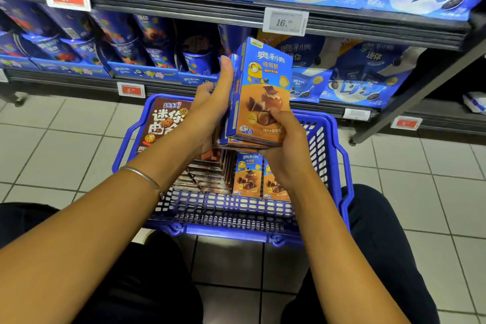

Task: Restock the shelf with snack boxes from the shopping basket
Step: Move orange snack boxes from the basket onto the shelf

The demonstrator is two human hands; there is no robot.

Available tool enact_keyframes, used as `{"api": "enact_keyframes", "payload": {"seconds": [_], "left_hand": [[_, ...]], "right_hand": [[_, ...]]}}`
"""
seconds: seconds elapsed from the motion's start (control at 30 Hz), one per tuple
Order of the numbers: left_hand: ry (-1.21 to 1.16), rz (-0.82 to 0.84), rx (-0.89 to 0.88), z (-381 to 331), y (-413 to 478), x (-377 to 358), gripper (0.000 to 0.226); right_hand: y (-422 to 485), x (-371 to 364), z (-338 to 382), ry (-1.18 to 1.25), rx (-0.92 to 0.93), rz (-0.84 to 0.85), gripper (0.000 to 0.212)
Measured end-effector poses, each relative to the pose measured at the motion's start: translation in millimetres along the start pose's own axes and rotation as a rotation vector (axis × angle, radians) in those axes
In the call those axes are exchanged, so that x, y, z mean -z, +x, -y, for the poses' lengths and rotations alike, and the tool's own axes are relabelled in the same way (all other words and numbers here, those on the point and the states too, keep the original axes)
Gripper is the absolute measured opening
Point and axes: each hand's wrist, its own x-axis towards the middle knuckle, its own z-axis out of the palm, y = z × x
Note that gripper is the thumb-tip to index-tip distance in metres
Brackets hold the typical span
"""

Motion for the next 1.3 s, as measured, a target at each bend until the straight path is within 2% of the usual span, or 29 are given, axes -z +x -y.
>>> {"api": "enact_keyframes", "payload": {"seconds": [0.07,0.23,0.43,0.5,0.57,0.67,0.73,0.8,0.87,0.93,1.1,1.17,1.2,1.3], "left_hand": [[0.081,0.035,-0.026,-2,-3,-2,0.111],[0.14,0.164,-0.029,-5,-8,0,0.109],[0.037,0.206,-0.04,-3,-10,8,0.084],[0.016,0.187,-0.057,-8,-10,8,0.087],[-0.023,0.159,-0.065,-11,-10,9,0.098],[-0.039,0.145,-0.062,-12,-12,10,0.101],[-0.035,0.151,-0.054,-11,-12,10,0.096],[-0.052,0.165,-0.041,-9,-12,11,0.096],[-0.063,0.167,-0.039,-9,-12,12,0.093],[-0.067,0.157,-0.055,-9,-11,13,0.085],[-0.096,0.166,-0.043,-8,-13,15,0.091],[-0.107,0.183,-0.02,-8,-14,14,0.097],[-0.112,0.183,-0.012,-8,-15,14,0.097],[-0.088,0.178,-0.034,-6,-12,12,0.08]], "right_hand": [[1,2,3,0.046,-0.027,-0.04,0.014],[-3,0,9,-0.024,0.017,0.013,0.018],[-8,-5,15,-0.106,0.037,0.095,0.042],[-2,4,16,-0.09,0.025,0.137,0.053],[12,20,6,-0.085,-0.007,0.027,0.061],[38,51,-32,-0.346,-0.178,-0.322,0.04],[49,79,-65,-0.557,-0.373,-0.481,0.044],[55,109,-96,-0.777,-0.523,-0.499,0.046],[59,133,-115,-0.997,-0.621,-0.477,0.038],[62,146,-128,-1.072,-0.66,-0.454,0.034],[69,145,-140,-1.266,-0.657,-0.509,0.057],[69,142,-141,-1.345,-0.616,-0.541,0.054],[70,142,-144,-1.428,-0.585,-0.516,0.053],[67,143,-145,-1.458,-0.594,-0.521,0.064]]}}
